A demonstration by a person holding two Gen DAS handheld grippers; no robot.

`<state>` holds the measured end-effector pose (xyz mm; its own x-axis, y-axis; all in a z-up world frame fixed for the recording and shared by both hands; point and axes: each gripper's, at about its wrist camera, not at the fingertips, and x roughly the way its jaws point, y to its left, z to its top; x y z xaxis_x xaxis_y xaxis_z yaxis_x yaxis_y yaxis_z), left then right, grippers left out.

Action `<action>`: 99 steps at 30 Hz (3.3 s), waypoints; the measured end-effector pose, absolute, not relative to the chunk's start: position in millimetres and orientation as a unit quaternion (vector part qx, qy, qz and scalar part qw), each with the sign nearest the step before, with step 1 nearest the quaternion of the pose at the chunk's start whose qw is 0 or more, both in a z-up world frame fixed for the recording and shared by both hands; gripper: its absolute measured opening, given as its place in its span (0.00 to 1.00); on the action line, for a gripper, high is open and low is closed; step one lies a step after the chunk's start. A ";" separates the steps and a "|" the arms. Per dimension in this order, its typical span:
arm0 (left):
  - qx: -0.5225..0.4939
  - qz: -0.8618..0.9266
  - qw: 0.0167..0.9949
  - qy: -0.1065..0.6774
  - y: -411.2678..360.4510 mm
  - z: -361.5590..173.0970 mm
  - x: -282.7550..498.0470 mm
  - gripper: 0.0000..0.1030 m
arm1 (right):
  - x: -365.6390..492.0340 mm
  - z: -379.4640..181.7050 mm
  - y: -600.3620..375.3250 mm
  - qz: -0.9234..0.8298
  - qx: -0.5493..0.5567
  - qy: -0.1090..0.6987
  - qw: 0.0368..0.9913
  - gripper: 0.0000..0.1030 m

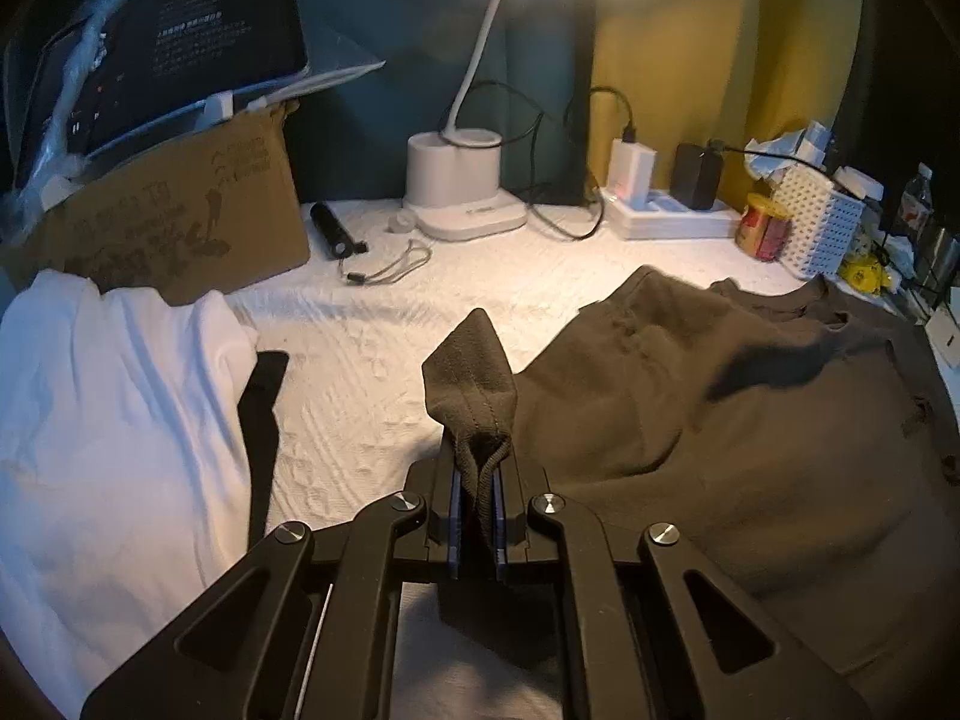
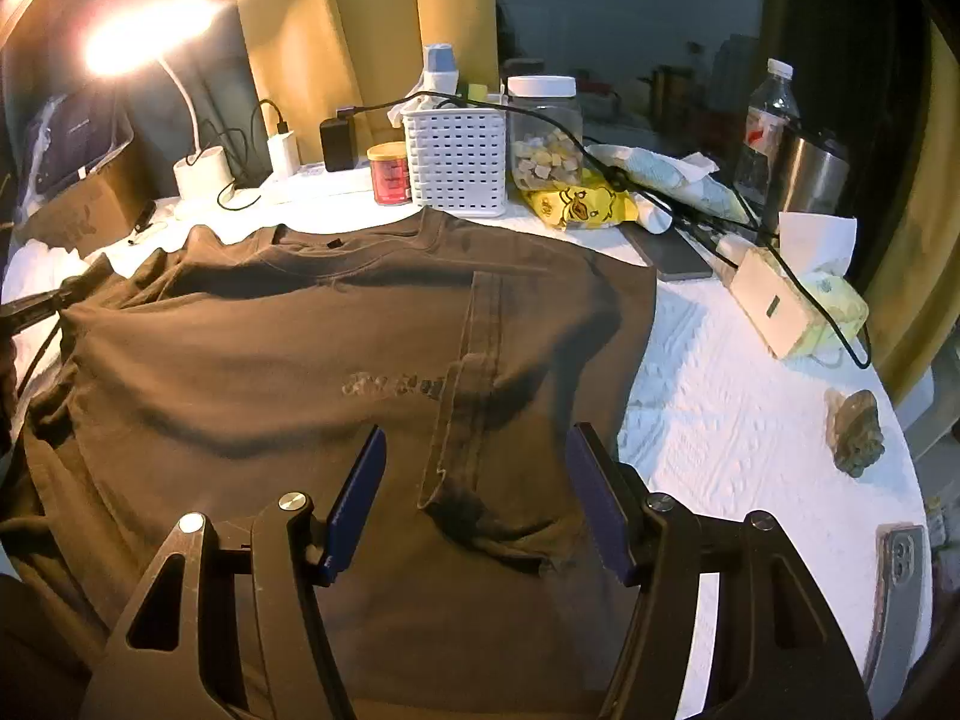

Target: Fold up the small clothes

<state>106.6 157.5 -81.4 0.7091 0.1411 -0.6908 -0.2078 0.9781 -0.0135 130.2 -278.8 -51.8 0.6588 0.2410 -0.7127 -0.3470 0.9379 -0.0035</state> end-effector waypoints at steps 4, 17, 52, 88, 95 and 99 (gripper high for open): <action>-0.030 0.069 0.931 0.358 134.9 -64.6 109.8 0.06 | 129.2 -53.0 -284.9 0.166 -0.063 0.379 0.908 0.64; 0.008 -0.051 0.922 0.385 38.6 -64.2 146.9 0.06 | 123.9 -60.6 -315.9 0.161 -0.027 0.374 0.913 0.64; -0.030 -0.097 0.893 0.439 62.9 -87.3 95.0 0.06 | 113.2 -56.0 -304.6 0.160 -0.035 0.377 0.911 0.64; 0.017 -0.242 0.841 0.483 -12.6 -94.9 62.0 0.75 | 96.5 -66.2 -320.8 0.144 -0.027 0.392 0.908 0.64; -0.002 -0.159 0.884 0.440 16.6 -78.1 57.5 0.75 | 85.0 -57.6 -321.8 0.138 -0.033 0.382 0.913 0.64; -0.014 -0.131 0.900 0.416 31.2 -70.3 52.1 0.75 | 74.7 -50.6 -327.2 0.129 -0.037 0.375 0.917 0.64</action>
<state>52.1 31.2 -70.3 0.6190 -0.2467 -0.7456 0.2238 0.9654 -0.1336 74.7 -327.2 -50.6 0.6861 0.2089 -0.6969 -0.2651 0.9638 0.0280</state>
